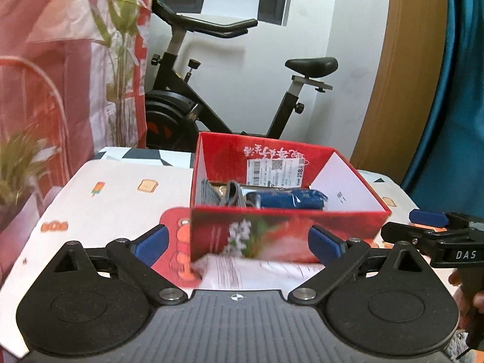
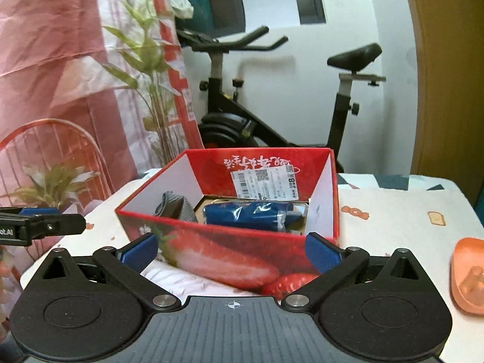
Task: Organize soft objects
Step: 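Move both grippers down to the white face-mask bag beside the box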
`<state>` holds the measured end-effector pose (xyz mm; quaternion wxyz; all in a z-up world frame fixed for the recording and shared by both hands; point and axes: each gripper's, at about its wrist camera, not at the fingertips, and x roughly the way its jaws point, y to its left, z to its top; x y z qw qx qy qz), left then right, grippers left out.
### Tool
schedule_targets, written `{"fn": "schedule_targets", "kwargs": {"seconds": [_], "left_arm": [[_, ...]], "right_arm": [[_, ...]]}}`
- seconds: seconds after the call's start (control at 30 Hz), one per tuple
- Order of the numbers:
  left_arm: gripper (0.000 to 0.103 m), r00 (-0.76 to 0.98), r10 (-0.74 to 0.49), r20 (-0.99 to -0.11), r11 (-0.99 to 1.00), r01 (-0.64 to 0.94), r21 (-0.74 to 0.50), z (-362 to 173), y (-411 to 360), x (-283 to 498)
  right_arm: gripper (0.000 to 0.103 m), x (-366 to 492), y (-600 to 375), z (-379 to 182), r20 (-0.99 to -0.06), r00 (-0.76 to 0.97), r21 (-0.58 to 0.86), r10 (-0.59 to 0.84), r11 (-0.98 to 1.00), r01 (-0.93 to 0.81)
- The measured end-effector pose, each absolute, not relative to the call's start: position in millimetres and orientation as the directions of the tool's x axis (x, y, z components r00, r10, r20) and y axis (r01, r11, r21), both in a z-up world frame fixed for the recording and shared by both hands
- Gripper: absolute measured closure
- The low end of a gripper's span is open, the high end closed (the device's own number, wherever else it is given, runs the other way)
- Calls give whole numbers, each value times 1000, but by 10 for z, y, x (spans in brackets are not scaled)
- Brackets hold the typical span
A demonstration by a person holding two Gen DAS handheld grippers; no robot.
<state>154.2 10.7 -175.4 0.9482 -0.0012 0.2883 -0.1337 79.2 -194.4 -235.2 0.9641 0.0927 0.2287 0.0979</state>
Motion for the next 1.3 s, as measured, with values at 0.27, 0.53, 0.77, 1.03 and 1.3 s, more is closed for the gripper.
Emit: {"fn": "schedule_targets", "kwargs": {"seconds": [0.27,0.53,0.77,1.03,1.3], "left_arm": [[4,815,-236,-529,971,220,-93,-1958,204,1086],[4,793,-225,-566,974,163,-159,-2091,355,1015],[13,783,-230,-579,972,156,-175,-2113,373,1074],[41,727,-304,-615,944,142,-299,-2206,553,1338],[42,646,-332,-688,936,133,-326,-2405,517,1773]], "right_arm": [[0,344,-1852,-2665,-419,885,222,203,968,-116],[1,270,-1985,-2790,-444,884,258,148,966,-32],[1,635,-2056,-2856,-470,870,258,148,966,-24],[9,773,-1943,-3210,-565,802,264,196,963,-50],[9,819,-1949,-3366,-601,770,279,217,959,-52]]}}
